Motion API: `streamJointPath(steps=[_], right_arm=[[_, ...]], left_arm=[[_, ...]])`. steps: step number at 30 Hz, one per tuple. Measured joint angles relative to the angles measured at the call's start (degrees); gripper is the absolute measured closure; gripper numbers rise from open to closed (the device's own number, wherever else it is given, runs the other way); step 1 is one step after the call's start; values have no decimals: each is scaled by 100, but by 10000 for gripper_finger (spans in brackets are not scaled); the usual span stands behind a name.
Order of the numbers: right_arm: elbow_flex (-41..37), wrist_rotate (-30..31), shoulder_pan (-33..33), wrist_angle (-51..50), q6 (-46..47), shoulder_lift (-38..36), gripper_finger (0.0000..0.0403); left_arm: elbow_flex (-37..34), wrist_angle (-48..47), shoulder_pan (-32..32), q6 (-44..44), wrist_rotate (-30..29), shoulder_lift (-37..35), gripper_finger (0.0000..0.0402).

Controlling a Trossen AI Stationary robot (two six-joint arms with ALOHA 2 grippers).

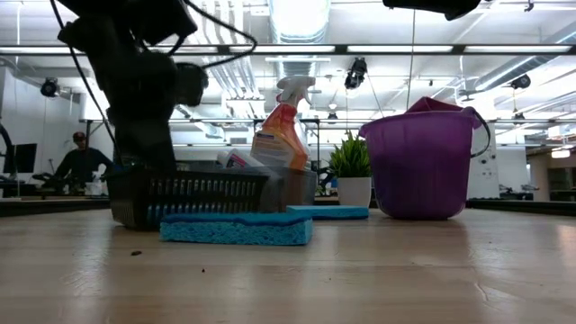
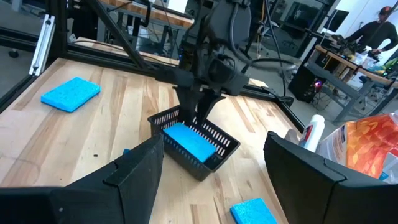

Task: Pick & Place Kitchen Items
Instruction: Put the blue sponge into the black basket

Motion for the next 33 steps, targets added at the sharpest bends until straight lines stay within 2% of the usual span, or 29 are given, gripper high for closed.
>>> streamJointPath(steps=[5, 18, 27, 33], right_arm=[[0, -2, 0, -11, 1, 2, 130], [0, -80, -109, 31, 77, 417, 131], [419, -807, -777, -196, 199, 1447, 131], [896, -2033, -1182, -593, 310, 2187, 131]], left_arm=[[0, 284, -50, 455, -2, -215, 212], [0, 1542, -380, 2261, 2, -693, 210], [-80, 3155, -601, 3629, -591, -714, 210], [-613, 4406, -599, 4126, -619, -714, 210]])
